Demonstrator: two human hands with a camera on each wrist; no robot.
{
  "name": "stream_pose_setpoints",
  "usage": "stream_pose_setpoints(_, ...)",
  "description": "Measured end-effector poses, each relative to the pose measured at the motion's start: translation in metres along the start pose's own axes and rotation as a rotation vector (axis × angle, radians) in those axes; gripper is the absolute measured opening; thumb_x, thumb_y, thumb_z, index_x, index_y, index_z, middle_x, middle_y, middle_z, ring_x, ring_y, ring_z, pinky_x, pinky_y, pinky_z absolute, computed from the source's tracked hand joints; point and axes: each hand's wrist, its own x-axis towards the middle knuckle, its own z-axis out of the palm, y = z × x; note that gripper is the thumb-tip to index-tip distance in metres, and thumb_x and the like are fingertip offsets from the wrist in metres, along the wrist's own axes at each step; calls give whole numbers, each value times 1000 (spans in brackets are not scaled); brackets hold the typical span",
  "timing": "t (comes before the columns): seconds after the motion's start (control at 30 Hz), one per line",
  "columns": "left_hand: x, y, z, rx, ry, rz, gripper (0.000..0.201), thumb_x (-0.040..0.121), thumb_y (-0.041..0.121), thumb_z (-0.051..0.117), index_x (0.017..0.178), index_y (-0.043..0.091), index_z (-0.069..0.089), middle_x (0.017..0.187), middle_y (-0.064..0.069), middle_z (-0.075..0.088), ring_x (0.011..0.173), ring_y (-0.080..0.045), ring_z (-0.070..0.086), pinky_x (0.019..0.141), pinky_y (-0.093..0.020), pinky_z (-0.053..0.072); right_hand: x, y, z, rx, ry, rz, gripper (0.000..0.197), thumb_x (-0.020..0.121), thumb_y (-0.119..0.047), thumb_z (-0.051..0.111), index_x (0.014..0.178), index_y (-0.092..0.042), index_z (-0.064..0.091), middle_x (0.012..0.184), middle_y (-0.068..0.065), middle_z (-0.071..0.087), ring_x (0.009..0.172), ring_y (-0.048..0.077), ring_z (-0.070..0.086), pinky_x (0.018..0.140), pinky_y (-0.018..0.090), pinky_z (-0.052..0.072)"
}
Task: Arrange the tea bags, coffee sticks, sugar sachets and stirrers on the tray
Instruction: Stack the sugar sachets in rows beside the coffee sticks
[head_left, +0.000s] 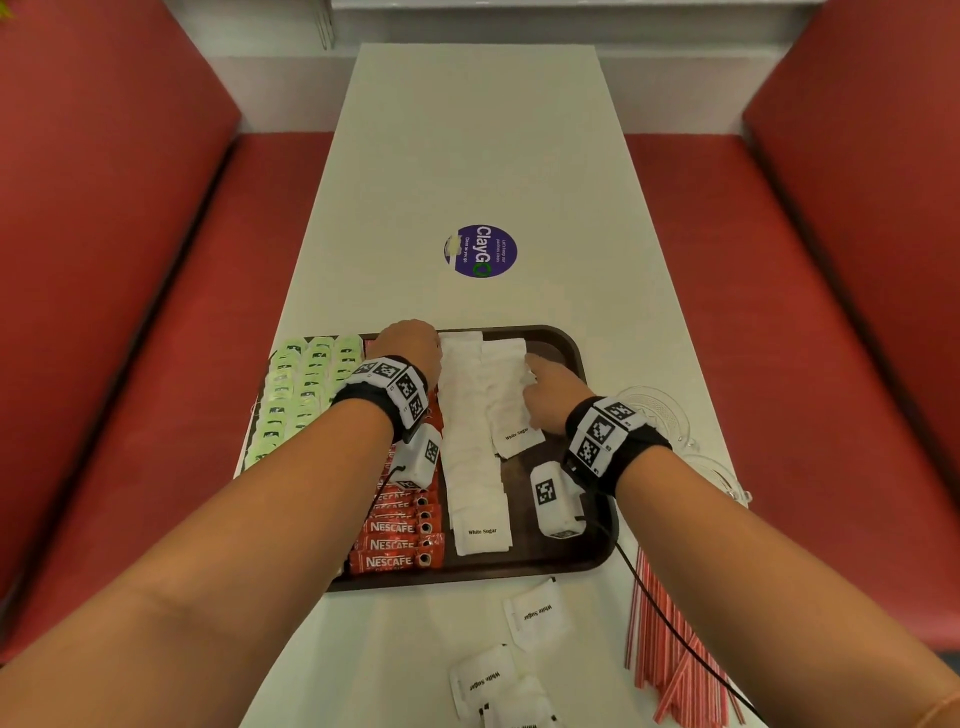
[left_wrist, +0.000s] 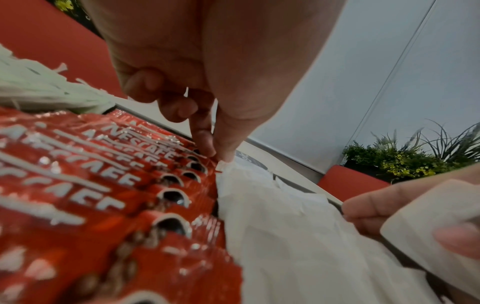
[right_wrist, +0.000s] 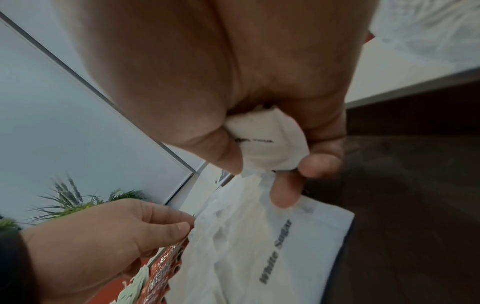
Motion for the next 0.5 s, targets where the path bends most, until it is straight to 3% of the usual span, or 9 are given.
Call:
stream_pose_setpoints(0.07, -4, 0, -4, -27, 36, 7, 29, 99, 23, 50, 121, 16, 68, 121, -7, 66, 110, -28, 61, 91, -35, 48, -1, -1, -1, -1, -16, 0, 58, 93, -4, 43, 148, -19, 42, 143, 9, 53, 128, 31, 52, 108, 44, 45)
stream_pose_setpoints(0.2, -23, 9, -11, -183, 120, 61, 27, 97, 32, 55, 120, 24, 67, 118, -3, 65, 108, -25, 60, 94, -40, 51, -7, 0, -5, 2, 70, 31, 51, 99, -6, 40, 150, -11, 37, 149, 12, 46, 135, 31, 46, 108, 36, 38)
stream_pose_setpoints(0.37, -55, 42, -1, -13, -63, 341, 35, 84, 53, 69, 110, 30, 68, 106, 7, 64, 98, -15, 57, 89, -37, 51, -15, 11, -3, -93, 107, 45, 34, 97, -9, 45, 130, -9, 54, 128, 13, 60, 114, 30, 57, 89, 32, 46)
stream_pose_setpoints(0.5, -63, 54, 15, 157, -98, 370, 44, 75, 57, 76, 108, 32, 65, 107, 4, 61, 100, -21, 57, 90, -40, 49, -26, 17, 1, -127, 82, 41, 31, 95, -8, 45, 124, -8, 57, 124, 13, 62, 112, 29, 58, 90, 34, 47)
